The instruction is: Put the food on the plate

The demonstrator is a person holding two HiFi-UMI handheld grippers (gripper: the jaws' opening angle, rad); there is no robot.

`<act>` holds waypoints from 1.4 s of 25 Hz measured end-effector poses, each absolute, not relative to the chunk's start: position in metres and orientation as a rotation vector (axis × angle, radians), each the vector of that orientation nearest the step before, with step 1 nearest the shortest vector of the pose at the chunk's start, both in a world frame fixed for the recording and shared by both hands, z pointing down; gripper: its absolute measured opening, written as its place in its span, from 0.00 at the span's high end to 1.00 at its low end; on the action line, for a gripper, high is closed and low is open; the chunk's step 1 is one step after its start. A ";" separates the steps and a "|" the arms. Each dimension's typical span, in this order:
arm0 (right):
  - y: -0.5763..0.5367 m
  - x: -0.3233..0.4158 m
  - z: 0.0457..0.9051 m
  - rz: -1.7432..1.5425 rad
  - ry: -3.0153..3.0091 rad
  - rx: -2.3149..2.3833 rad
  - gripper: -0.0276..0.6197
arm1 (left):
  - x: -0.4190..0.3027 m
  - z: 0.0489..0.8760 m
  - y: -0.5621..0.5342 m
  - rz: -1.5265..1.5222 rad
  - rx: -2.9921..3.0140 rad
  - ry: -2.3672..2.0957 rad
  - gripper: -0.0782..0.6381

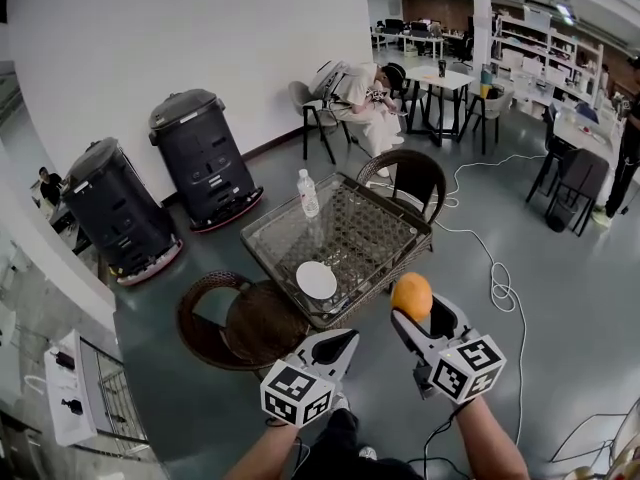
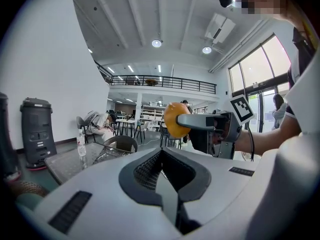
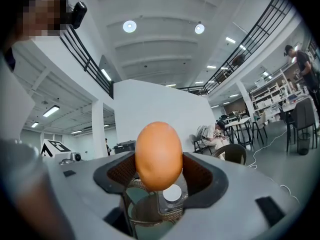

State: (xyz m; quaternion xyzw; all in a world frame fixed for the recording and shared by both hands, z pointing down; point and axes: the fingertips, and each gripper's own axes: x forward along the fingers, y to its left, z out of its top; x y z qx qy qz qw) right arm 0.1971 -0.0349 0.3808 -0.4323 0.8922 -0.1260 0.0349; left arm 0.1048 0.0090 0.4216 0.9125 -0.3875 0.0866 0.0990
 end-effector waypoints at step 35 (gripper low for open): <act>-0.295 0.034 0.450 -0.529 2.994 -1.245 0.50 | -0.051 0.479 -0.232 0.163 2.467 -1.274 0.88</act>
